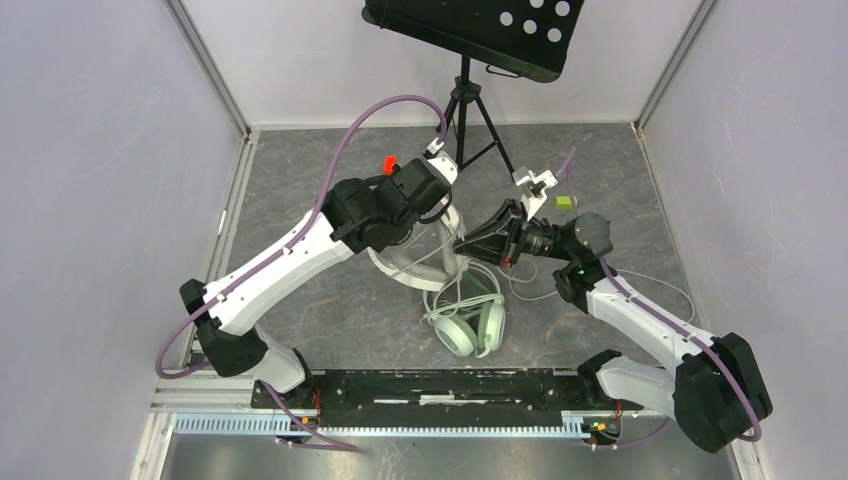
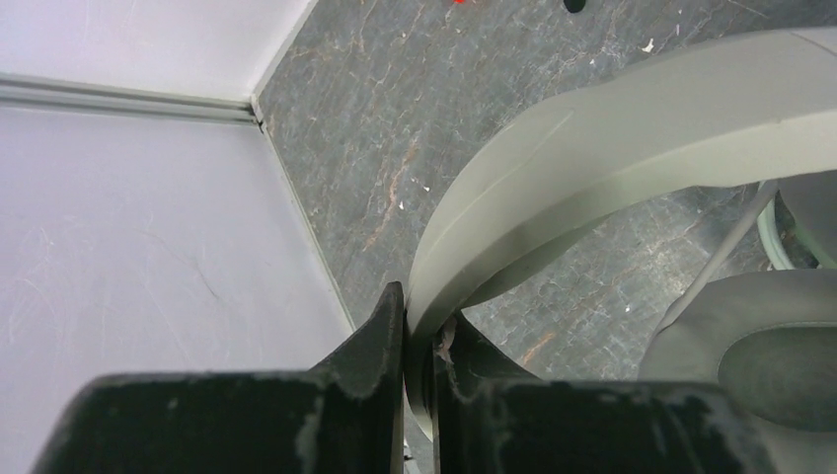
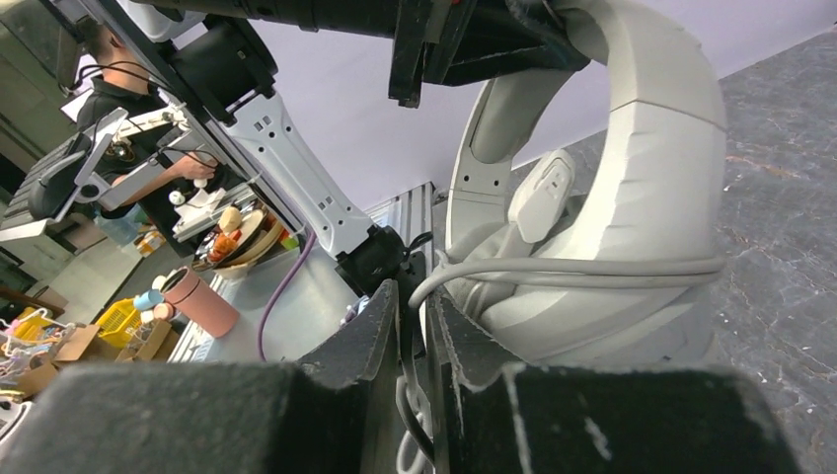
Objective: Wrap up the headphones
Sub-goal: Wrap the headphones cable around the headphones.
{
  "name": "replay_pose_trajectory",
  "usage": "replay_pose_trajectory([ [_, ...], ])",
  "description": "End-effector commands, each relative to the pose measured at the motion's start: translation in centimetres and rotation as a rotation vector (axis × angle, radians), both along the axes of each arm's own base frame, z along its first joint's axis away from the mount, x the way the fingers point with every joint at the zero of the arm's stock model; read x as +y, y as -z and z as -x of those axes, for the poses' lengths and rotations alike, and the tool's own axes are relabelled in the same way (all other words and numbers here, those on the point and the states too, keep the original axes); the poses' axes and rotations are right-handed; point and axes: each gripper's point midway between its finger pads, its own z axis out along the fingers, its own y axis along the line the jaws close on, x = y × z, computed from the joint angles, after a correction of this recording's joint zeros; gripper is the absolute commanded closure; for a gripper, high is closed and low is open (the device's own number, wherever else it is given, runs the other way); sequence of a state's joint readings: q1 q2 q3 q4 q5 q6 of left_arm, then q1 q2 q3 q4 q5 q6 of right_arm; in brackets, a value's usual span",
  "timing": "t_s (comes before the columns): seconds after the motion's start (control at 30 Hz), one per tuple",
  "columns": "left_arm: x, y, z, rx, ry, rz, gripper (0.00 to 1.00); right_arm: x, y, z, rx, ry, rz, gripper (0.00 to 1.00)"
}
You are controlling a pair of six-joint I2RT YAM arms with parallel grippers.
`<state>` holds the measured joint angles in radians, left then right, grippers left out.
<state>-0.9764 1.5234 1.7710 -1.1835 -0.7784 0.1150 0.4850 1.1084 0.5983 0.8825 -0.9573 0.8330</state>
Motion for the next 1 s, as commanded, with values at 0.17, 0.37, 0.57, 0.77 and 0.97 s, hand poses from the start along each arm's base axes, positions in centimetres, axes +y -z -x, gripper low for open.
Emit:
replay_pose_trajectory([
  [0.17, 1.0, -3.8, -1.1, -0.182, -0.206, 0.243, 0.98, 2.2, -2.2, 0.2, -0.134, 0.011, 0.023, 0.76],
  [0.37, 1.9, -5.2, -1.0, -0.241, -0.267, 0.336, 0.98, 2.6, -1.0, -0.5, -0.155, 0.068, 0.092, 0.75],
  [0.57, 2.9, -6.7, -0.6, -0.298, -0.317, 0.44, 0.98, 3.1, -0.2, -0.6, -0.171, 0.081, 0.142, 0.74],
  [0.77, 3.4, -8.2, -0.4, -0.36, -0.356, 0.594, 0.98, 3.6, -0.4, -0.2, -0.185, 0.071, 0.143, 0.71],
  [0.97, 4.2, -9.6, 0.0, -0.418, -0.377, 0.711, 0.98, 4.3, -0.5, 0.4, -0.209, 0.056, 0.141, 0.68],
])
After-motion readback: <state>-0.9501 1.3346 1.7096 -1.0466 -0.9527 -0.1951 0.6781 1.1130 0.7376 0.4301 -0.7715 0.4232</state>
